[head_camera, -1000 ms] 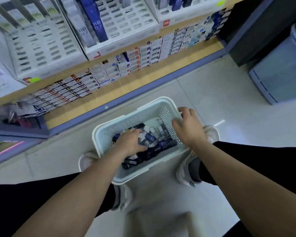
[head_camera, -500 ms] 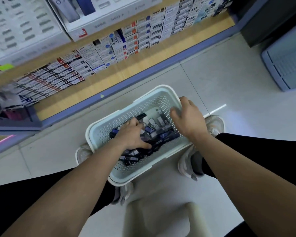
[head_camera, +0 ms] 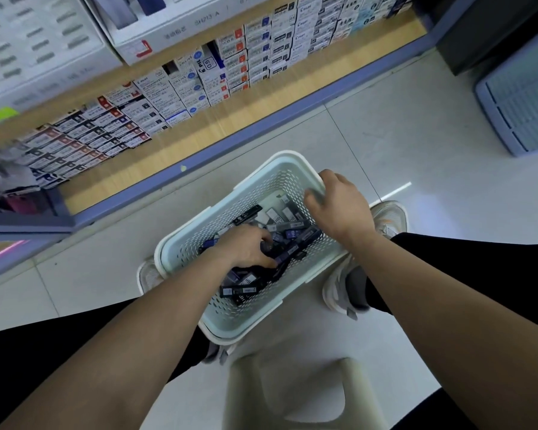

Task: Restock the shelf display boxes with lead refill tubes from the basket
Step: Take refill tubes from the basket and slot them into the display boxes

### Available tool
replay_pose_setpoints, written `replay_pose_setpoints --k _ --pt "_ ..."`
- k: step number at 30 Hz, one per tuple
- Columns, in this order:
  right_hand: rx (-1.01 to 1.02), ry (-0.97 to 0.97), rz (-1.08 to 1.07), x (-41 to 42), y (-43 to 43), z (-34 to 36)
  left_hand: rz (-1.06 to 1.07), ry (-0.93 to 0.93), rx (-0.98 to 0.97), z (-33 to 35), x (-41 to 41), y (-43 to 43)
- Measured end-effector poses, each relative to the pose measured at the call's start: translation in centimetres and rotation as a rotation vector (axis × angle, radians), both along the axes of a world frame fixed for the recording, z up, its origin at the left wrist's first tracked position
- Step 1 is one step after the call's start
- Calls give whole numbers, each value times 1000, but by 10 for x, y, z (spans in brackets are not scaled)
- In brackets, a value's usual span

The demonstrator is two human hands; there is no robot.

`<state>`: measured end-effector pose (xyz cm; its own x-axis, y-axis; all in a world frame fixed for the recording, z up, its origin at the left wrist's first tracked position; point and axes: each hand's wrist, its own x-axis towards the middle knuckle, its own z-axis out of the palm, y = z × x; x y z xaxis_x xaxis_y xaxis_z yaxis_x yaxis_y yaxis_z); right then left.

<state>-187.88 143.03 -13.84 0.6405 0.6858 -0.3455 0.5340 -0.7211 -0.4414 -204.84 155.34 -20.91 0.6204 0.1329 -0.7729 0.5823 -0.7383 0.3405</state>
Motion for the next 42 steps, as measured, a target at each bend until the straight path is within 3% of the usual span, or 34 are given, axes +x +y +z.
replay_pose_setpoints --k 7,16,20,23,27,36,42 --pt "-17 -21 26 -2 2 -3 129 -43 -85 -7 -3 -5" --pt "-16 -27 40 -1 2 -4 702 -247 -184 -12 7 -17" --pt "-12 -29 44 -1 1 -6 583 -166 -276 -9 8 -14" --pt "-13 -30 48 -1 1 -6 404 -139 -216 -9 5 -14" --pt "-15 -32 46 -1 1 -5 366 -134 -167 -8 2 -21" --pt "-25 -46 41 -2 2 -3 554 -78 -200 -12 4 -42" --pt "-31 -53 40 -3 2 -2 535 -114 -231 -12 5 -51"
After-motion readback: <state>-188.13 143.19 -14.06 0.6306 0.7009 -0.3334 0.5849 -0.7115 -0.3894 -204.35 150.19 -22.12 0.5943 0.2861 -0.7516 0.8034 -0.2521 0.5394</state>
